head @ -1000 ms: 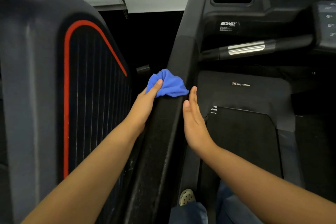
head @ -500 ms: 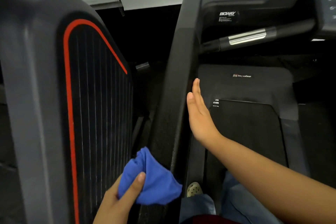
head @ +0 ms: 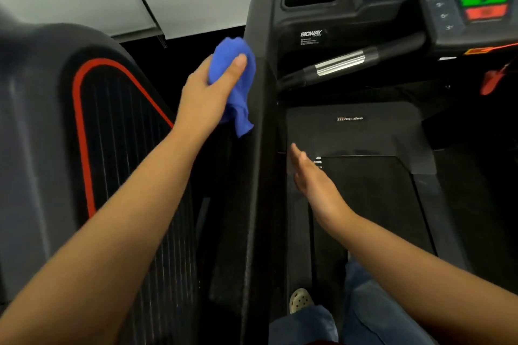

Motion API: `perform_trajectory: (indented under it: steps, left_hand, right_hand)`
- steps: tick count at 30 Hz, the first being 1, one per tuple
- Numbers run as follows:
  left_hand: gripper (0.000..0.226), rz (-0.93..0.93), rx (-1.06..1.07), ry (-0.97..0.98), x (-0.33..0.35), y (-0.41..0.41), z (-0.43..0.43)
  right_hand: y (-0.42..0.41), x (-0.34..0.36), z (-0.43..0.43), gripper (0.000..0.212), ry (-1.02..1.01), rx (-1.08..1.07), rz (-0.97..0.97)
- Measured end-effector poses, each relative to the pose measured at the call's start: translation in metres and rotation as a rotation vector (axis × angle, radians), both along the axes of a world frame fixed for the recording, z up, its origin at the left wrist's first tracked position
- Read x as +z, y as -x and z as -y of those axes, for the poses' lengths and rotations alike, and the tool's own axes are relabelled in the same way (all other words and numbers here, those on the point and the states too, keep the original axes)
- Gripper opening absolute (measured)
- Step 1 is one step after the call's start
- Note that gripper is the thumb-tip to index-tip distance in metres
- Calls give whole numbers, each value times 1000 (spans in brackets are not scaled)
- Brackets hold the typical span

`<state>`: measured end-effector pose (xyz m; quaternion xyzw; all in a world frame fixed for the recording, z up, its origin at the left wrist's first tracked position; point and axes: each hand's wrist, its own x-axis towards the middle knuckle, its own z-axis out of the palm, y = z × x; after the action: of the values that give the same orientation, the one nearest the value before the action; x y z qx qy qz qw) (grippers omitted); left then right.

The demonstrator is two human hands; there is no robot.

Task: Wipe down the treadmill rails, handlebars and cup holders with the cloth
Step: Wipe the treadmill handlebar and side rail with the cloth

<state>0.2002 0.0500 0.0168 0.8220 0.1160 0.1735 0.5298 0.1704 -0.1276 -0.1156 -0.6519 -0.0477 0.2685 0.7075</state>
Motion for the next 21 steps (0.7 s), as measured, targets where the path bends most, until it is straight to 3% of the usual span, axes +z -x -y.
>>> perform_trajectory:
  steps: [3,6,8,16,21]
  left_hand:
    - [45,-70,-251,-420,-19,-51,10]
    - [61,-431,-493,-1121,-37,-78,28]
    - [53,-605,-514,-1341,-37,-78,41]
    - [46,-743,-415,-1590,-52,-46,74]
    - [46,-761,-429,-1488,-55,-20,74]
  right_hand:
    - [14,-9,9,56,-3,42,35]
    - [21,-15,16,60,-18,20,25]
    - [22,-14,22,55,-25,-6,10]
    - [15,-6,28,29,-24,-125,35]
    - [7,-2,32,35,-36,-164,33]
